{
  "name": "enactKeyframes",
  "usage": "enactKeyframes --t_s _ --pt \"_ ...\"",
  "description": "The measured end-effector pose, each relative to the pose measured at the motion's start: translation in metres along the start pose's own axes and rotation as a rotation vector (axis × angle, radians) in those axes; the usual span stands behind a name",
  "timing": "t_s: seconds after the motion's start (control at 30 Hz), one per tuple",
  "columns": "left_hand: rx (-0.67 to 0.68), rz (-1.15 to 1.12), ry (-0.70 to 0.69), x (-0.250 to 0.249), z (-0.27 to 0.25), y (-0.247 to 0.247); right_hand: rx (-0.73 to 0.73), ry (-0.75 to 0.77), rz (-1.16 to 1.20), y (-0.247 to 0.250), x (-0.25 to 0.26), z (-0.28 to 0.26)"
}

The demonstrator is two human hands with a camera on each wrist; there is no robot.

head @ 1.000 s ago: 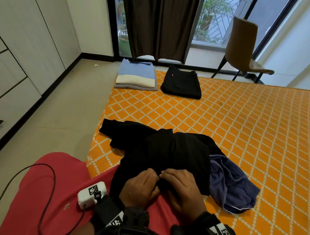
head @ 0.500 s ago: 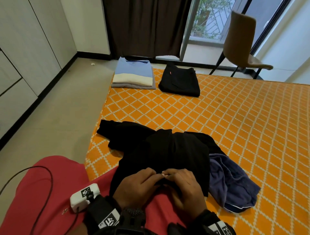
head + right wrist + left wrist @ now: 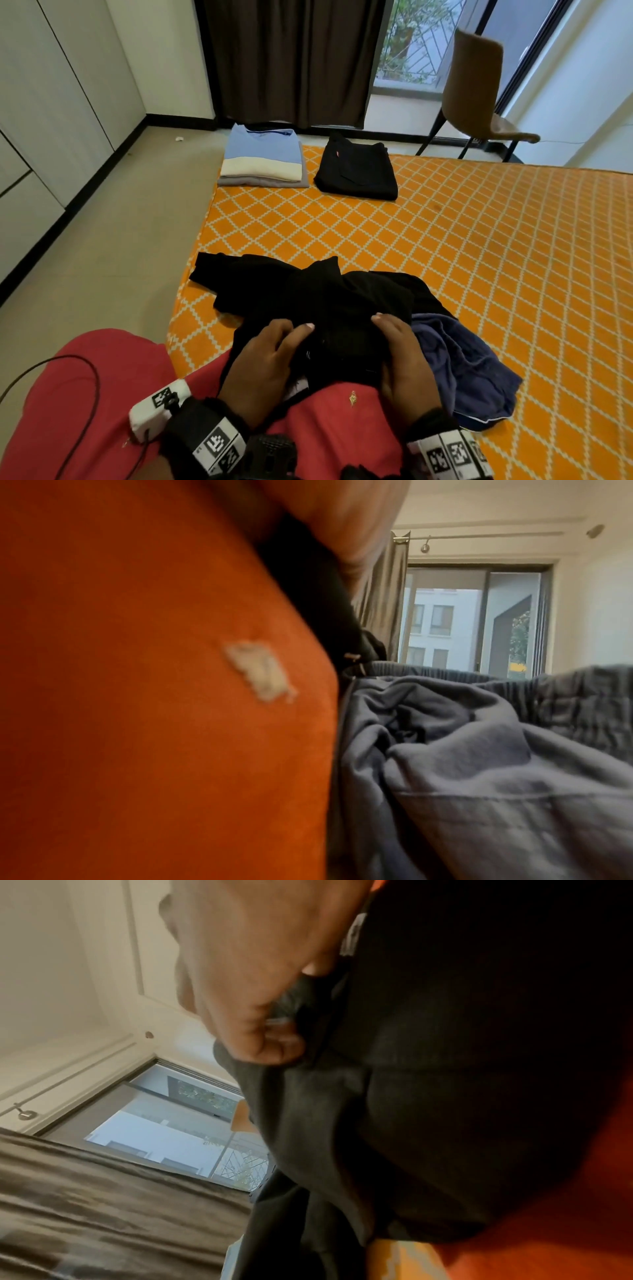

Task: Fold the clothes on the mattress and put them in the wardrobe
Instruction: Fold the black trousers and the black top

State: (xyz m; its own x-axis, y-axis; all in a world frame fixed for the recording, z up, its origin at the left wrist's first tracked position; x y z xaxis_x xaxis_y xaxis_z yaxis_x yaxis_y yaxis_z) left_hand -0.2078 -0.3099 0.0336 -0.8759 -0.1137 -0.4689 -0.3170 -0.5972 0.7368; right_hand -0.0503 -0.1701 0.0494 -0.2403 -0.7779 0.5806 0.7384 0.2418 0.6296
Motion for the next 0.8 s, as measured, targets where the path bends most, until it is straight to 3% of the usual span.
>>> enactKeyframes --t_s 0.07,0.2,0.27,0.33,0.47,0.53,0.6,0.67,0.73,0.8 --pt "0.012 0.093 0.138 0.015 -0.002 0.007 0.068 0.029 0.023 0.003 0.005 0.011" --pt "-0.093 0.180 0.501 0.061 0.008 0.046 0.438 0.148 -0.080 -0.009 0.016 0.022" --pt "-0.173 0.149 0.618 0.081 0.014 0.073 0.385 0.223 -0.225 0.002 0.018 0.041" --pt "-0.208 0.058 0.585 0.091 0.025 0.092 0.305 0.348 -0.400 0.015 0.016 0.059" --pt "-0.294 -0.526 0.394 0.100 0.052 0.119 0.107 0.274 -0.423 0.044 0.027 0.112" --pt "-0.281 -0.587 0.264 0.105 0.064 0.139 0.166 0.359 -0.493 0.047 0.037 0.124" --pt "-0.182 -0.439 0.138 0.109 0.077 0.154 0.478 0.475 -0.593 0.027 0.038 0.122" --pt "-0.051 -0.075 -0.007 0.106 0.094 0.159 0.564 0.605 -0.837 0.011 0.023 0.130" --pt "0.065 0.273 -0.030 0.106 0.113 0.157 0.557 0.408 -0.970 0.015 0.010 0.157" --pt "0.060 0.433 0.072 0.105 0.135 0.159 0.496 0.177 -1.007 0.019 -0.001 0.181"
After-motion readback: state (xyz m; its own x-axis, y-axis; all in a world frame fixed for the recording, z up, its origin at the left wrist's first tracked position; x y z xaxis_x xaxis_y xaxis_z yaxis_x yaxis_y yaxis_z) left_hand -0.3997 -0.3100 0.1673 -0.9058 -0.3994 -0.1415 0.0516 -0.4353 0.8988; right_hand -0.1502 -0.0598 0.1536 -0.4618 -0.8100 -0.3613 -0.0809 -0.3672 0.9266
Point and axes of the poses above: each hand's wrist, its own z-axis towards the middle knuckle, its own y-axis out of the back of the hand, x = y × z, the point moved 7 cm from there along z, towards the middle knuckle, and after that the axes turned 8 degrees about -x, right-handed, at the moved point
